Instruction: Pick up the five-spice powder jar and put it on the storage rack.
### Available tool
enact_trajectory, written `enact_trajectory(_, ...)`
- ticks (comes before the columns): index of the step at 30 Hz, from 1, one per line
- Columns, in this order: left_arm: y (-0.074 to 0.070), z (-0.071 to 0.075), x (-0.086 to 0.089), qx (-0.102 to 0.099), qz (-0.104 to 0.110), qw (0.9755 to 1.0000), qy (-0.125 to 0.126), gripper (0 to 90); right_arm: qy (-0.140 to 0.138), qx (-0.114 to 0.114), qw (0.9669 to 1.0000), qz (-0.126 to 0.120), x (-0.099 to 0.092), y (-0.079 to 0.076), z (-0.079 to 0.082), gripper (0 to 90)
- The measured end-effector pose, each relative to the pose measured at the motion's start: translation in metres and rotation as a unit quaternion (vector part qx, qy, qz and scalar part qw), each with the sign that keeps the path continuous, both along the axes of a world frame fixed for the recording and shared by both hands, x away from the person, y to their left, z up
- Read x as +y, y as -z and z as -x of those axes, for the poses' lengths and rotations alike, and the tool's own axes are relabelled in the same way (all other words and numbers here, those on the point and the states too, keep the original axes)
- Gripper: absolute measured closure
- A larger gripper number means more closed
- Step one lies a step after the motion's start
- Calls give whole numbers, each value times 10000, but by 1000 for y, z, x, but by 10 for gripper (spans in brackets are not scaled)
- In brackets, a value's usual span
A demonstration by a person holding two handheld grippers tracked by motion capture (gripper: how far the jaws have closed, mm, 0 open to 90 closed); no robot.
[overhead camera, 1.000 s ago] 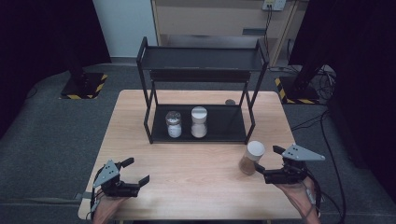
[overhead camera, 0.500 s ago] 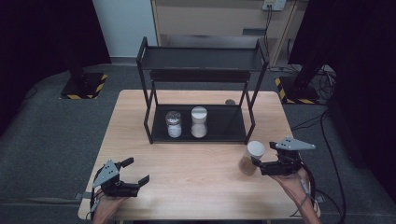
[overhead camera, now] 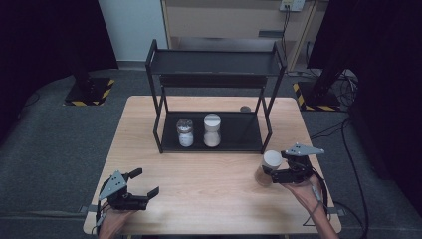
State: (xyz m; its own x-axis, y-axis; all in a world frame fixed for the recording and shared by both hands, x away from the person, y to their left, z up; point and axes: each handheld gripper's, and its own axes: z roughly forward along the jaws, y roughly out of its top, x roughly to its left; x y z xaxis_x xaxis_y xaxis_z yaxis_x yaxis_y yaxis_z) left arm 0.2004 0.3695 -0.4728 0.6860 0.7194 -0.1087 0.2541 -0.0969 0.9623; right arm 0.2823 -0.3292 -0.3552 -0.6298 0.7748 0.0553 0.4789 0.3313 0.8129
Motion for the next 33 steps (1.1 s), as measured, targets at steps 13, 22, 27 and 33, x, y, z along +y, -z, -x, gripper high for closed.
enact_trajectory(13, 0, 0, 0, -3, 1, 10000, -6, 14, 51, 18, 9999, 137, 8, 9, -7, 207)
enact_trajectory(22, 0, 1, 0, -8, -9, 10000, -11, 14, 35, -208, 9996, 210, 9, 12, 1, 339)
enact_trajectory(27, 0, 0, 0, -8, -22, 10000, -7, 14, 19, -158, 9996, 234, 9, 9, -1, 341)
enact_trajectory(33, 0, 0, 0, -6, -15, 10000, -12, 14, -19, -167, 9995, 285, 9, 6, -2, 342)
